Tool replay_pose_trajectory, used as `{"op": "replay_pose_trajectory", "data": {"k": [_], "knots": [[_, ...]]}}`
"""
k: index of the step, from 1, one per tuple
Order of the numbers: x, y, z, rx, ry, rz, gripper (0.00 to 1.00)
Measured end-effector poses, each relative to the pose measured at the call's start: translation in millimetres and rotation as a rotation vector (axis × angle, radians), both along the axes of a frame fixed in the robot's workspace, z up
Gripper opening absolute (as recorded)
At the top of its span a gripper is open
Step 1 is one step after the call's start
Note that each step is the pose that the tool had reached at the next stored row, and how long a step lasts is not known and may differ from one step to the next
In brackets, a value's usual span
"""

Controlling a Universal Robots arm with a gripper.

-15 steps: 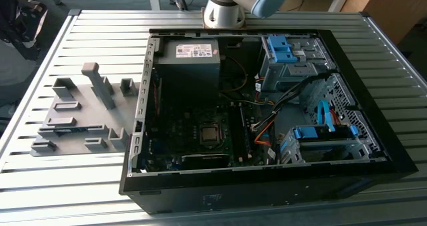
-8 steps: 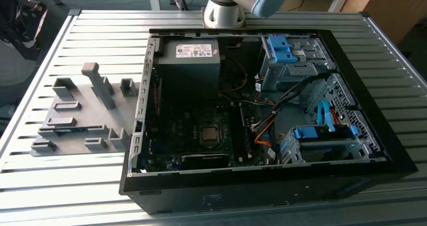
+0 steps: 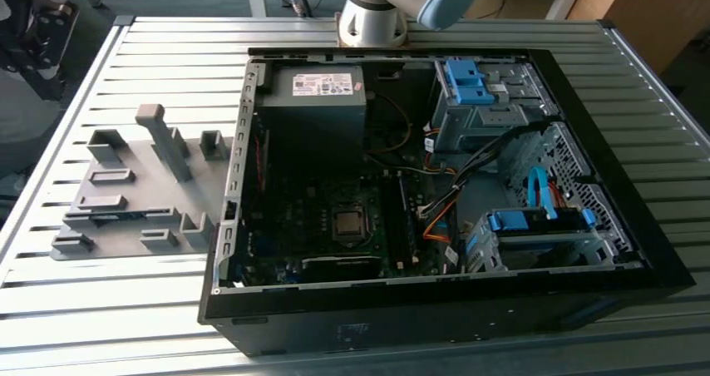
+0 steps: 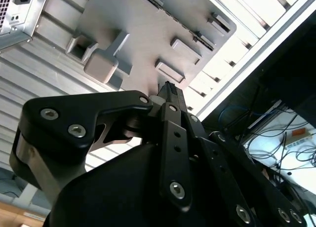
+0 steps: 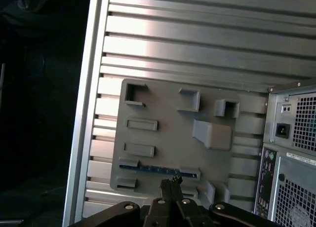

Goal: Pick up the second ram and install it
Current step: 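Pick up the second ram and move it above second insertion slot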

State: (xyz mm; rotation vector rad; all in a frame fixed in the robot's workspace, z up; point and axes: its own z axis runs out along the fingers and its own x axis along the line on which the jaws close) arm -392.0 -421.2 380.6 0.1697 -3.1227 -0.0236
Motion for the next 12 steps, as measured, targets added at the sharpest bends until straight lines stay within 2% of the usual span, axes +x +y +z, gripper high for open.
{"op": "replay_pose_trajectory", "data": {"k": [5,12], "knots": [[-0.8,-0.2,-0.2,0.0001,-0.0002,0.058,0.11],[-1.2,-0.4,-0.1,-0.0001,0.0001,0.062,0.11]]}}
